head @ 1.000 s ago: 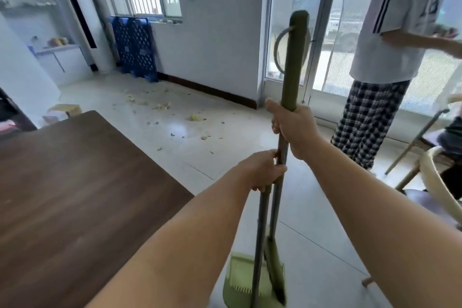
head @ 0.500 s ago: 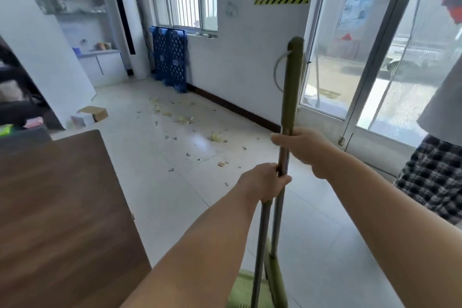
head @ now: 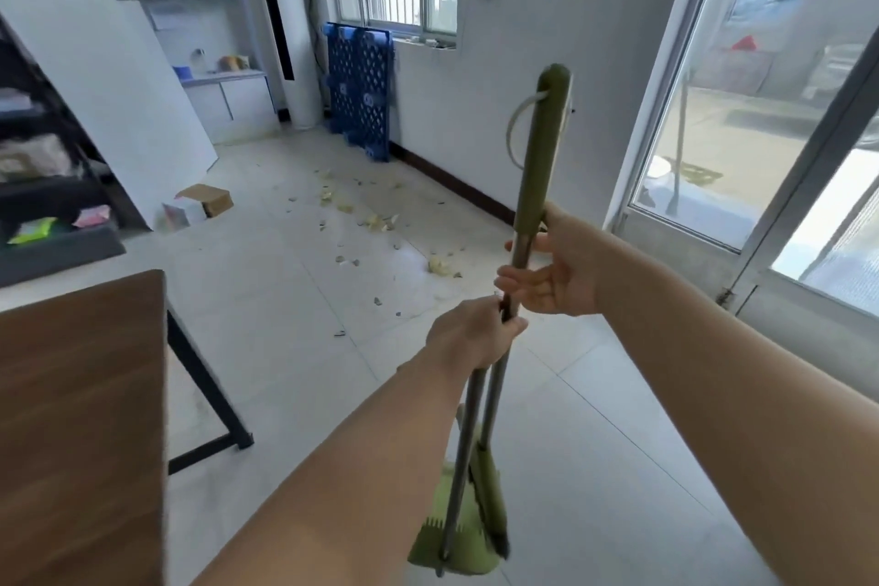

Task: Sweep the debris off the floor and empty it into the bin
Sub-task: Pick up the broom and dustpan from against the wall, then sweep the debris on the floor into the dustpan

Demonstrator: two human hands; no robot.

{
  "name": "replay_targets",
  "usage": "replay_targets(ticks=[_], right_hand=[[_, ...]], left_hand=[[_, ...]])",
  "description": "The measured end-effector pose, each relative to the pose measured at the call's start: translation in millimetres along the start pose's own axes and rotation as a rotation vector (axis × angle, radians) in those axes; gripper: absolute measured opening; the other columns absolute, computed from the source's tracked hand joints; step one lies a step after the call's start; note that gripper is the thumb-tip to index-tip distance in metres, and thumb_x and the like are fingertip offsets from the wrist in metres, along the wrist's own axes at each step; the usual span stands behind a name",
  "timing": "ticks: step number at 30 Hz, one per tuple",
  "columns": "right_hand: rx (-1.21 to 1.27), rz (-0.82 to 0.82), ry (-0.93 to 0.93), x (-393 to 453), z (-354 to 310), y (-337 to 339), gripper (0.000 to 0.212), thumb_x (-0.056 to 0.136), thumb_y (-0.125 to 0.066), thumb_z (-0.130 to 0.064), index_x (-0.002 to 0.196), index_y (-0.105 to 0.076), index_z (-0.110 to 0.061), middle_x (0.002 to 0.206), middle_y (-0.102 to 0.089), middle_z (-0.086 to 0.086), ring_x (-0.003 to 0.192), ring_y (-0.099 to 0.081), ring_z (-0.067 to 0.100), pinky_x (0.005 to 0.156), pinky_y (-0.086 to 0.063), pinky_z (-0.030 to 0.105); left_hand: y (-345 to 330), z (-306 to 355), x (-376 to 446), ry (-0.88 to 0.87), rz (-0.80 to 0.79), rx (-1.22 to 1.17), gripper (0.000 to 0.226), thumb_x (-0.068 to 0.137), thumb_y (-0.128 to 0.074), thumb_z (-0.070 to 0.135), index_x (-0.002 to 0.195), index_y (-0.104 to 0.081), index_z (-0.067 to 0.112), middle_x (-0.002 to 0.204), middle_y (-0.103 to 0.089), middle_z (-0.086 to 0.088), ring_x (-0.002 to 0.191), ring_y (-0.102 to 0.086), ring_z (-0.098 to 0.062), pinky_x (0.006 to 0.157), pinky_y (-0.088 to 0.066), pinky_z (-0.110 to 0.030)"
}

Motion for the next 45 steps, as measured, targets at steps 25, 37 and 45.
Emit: replay_targets(ticks=[25,37,45], right_hand=[[0.379,0.016,-0.138,397,-195,15,0.012,0.094,-0.038,-0.005,0.09,-0.049,-0.001,0.101,-0.041,0.027,0.049,-0.049,0.008,0.03,-0.039,0.014],[0.817,0.391,-0.173,607,-183,-51,0.026,0.087,-0.038,0.002,0.093,-0.047,-0.021,0.06,-0.044,0.005,0.018,-0.038,0.016,0.03,-0.036,0.014],[0.652,0.483,-0.122,686,-175,-26,0.052,0.077,-0.04,0.0,0.122,-0.061,-0.018,0.069,-0.046,-0.007,0.03,-0.033,0.01,0.041,-0.029,0.021]], left_hand=[[105,-155,385,0.206,-0.052,-0.013,0.024,0.075,-0.078,0.023,0.079,-0.055,0.017,0.083,-0.061,-0.004,0.069,-0.059,-0.019,0.056,-0.045,-0.026],[174,-245,562,0.076,-0.143,0.156,0.018,0.081,-0.068,0.028,0.075,-0.052,0.023,0.081,-0.064,-0.002,0.074,-0.067,-0.023,0.061,-0.046,-0.03],[191,-268,627,-0.047,-0.076,0.192,0.022,0.083,-0.068,0.038,0.087,-0.057,0.019,0.088,-0.061,0.0,0.081,-0.06,-0.022,0.068,-0.048,-0.033]])
Point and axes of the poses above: each hand's wrist, its own x-axis towards the middle knuckle, its own y-axis out of the back of the hand, z = x × y, the point moved 3 cm from there along x, towards the middle knuckle
